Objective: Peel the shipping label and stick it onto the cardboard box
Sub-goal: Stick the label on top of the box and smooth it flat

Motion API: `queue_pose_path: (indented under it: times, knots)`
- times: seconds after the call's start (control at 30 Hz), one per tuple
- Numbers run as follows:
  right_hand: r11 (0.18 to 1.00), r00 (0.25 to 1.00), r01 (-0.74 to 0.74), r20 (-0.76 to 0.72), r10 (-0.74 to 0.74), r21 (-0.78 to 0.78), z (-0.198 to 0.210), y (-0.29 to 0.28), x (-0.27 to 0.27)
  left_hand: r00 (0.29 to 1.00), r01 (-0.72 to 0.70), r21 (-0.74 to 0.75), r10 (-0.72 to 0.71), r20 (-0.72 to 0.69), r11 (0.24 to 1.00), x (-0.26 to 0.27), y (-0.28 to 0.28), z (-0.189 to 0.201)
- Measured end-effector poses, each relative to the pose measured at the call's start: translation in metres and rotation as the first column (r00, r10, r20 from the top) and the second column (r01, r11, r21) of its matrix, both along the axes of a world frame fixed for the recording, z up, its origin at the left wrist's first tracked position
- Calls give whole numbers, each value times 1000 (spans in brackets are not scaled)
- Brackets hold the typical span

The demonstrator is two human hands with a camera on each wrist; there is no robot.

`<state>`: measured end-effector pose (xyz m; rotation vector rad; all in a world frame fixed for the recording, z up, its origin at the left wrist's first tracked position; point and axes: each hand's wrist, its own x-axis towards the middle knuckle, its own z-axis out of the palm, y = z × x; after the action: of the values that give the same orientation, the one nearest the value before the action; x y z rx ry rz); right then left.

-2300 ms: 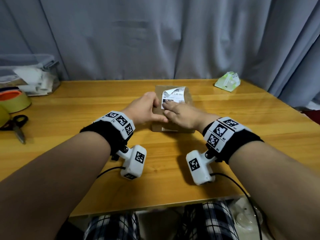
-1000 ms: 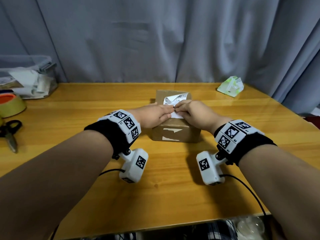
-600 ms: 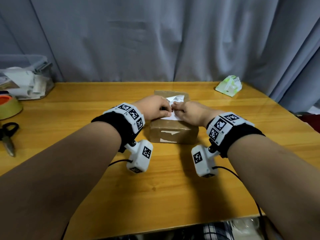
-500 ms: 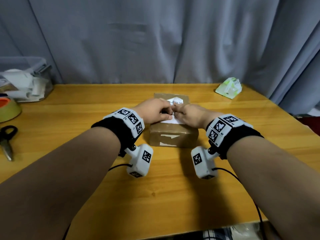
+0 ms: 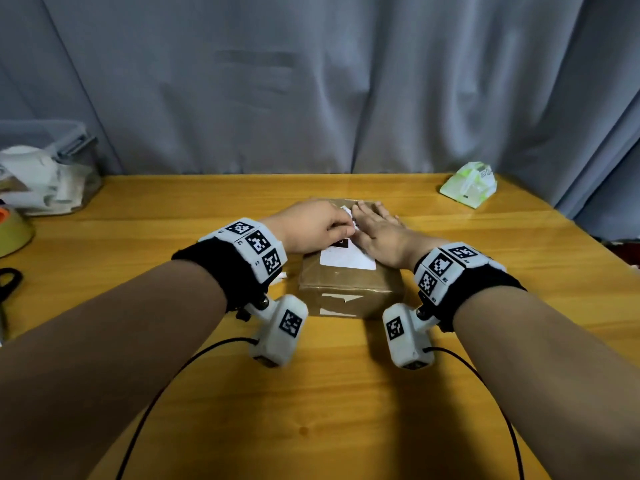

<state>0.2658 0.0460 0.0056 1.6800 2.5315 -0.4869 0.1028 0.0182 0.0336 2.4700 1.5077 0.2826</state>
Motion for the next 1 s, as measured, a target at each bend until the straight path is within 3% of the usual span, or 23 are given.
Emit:
queue_pose_path:
  times: [0.13, 0.23, 0.33, 0.5, 0.63, 0.8, 1.0]
  knots:
    - [1000, 997, -7, -76, 4, -29, -1, 3, 2, 994, 17, -56, -23, -107, 998, 0, 1, -13]
    - [999, 998, -20, -63, 18, -35, -1, 3, 3, 958, -7, -94, -21, -288, 996, -8, 4, -22]
    - [999, 999, -19, -48, 17, -34, -1, 2, 2, 930, -43, -119, -4, -368, 992, -11, 10, -20]
    - [999, 999, 44, 17, -45, 19, -2, -4, 3, 891, -197, -136, 119, -439, 971, -10, 17, -16]
    - [986, 987, 96, 118, -113, 139, -1, -10, 2, 820, -320, -69, 240, -519, 945, -2, 19, -10]
    - [980, 978, -11, 208, -31, 198, 4, -13, -1, 882, -252, -62, 203, -425, 966, 4, 12, -16]
    - [979, 948, 78, 290, -131, 189, 8, -13, -4, 857, -378, -137, 290, -426, 916, 1, 13, -15]
